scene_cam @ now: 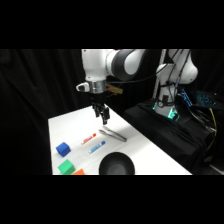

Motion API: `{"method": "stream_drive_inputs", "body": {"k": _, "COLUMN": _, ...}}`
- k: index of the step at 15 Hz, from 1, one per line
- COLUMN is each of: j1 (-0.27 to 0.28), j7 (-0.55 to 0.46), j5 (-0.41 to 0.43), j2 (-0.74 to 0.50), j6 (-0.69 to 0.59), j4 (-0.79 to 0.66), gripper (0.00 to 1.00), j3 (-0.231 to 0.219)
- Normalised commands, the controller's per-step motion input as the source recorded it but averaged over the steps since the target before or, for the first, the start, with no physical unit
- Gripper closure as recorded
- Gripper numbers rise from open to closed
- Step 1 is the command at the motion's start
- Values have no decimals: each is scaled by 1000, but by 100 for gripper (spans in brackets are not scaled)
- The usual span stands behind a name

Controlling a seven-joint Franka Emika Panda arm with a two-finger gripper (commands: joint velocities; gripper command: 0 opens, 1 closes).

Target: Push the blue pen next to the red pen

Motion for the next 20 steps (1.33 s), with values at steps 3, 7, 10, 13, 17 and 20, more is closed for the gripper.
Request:
{"method": "stream_drive_inputs", "body": {"k": 3, "j1": -28, "j7": -38, "j5": -15, "j2": 47, "j6": 57, "j4": 17, "gripper": 0, "j3": 40}}
{"method": "stream_drive_inputs", "body": {"k": 7, "j1": -26, "j7": -167, "j5": -109, "j2": 166, "j6": 208, "j4": 60, "gripper": 0, "j3": 41}}
{"method": "stream_drive_inputs", "body": {"k": 10, "j1": -20, "j7": -226, "j5": -179, "j2": 83, "j6": 222, "j4": 4, "gripper": 0, "j3": 47}}
{"method": "stream_drive_inputs", "body": {"k": 13, "j1": -20, "j7": -274, "j5": -89, "j2": -105, "j6": 185, "j4": -117, "gripper": 0, "j3": 92}}
{"method": "stream_drive_inputs", "body": {"k": 17, "j1": -29, "j7": -297, "j5": 17, "j2": -29, "j6": 191, "j4": -74, "gripper": 0, "j3": 110}}
{"method": "stream_drive_inputs", "body": {"k": 20, "j1": -16, "j7": -249, "j5": 57, "j2": 115, "j6": 214, "j4": -6, "gripper": 0, "j3": 101}}
